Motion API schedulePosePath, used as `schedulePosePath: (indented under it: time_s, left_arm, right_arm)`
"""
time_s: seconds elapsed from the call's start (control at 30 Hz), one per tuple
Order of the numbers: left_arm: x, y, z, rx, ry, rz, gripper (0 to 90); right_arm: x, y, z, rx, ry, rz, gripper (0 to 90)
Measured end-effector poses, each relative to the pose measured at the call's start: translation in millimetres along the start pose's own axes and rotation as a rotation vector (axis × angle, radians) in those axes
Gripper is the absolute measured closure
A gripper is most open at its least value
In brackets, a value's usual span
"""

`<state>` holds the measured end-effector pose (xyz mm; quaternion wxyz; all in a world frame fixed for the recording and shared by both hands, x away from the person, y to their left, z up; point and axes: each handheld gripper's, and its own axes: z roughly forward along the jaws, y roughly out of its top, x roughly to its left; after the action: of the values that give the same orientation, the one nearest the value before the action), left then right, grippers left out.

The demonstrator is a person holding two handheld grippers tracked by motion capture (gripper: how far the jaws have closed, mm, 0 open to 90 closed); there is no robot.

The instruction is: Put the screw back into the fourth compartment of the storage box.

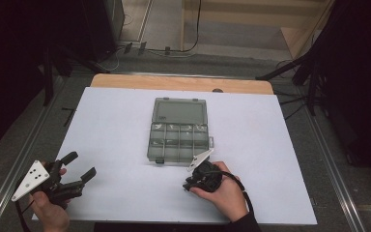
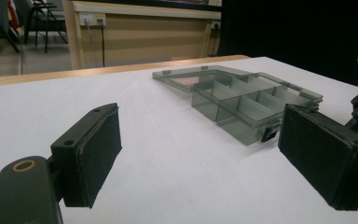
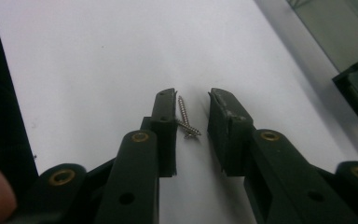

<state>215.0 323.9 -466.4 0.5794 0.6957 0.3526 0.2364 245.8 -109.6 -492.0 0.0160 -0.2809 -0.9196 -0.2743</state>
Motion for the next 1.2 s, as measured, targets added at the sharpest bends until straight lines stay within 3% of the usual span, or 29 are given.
schedulePosePath:
  time_s: [0.37,1.2]
  left_arm:
    - [1.1,-0.3,-0.2,-0.002,0.0,-0.003,13.3]
    - [0.5,-0.1,0.1,0.003,-0.003,0.0,13.3]
  right_arm:
    - [4.7,-0.2,-0.3,0.011,-0.008,-0.025,88.9]
    - [-0.4,2.1,-23.1,-0.047,-0.011,0.013,89.8]
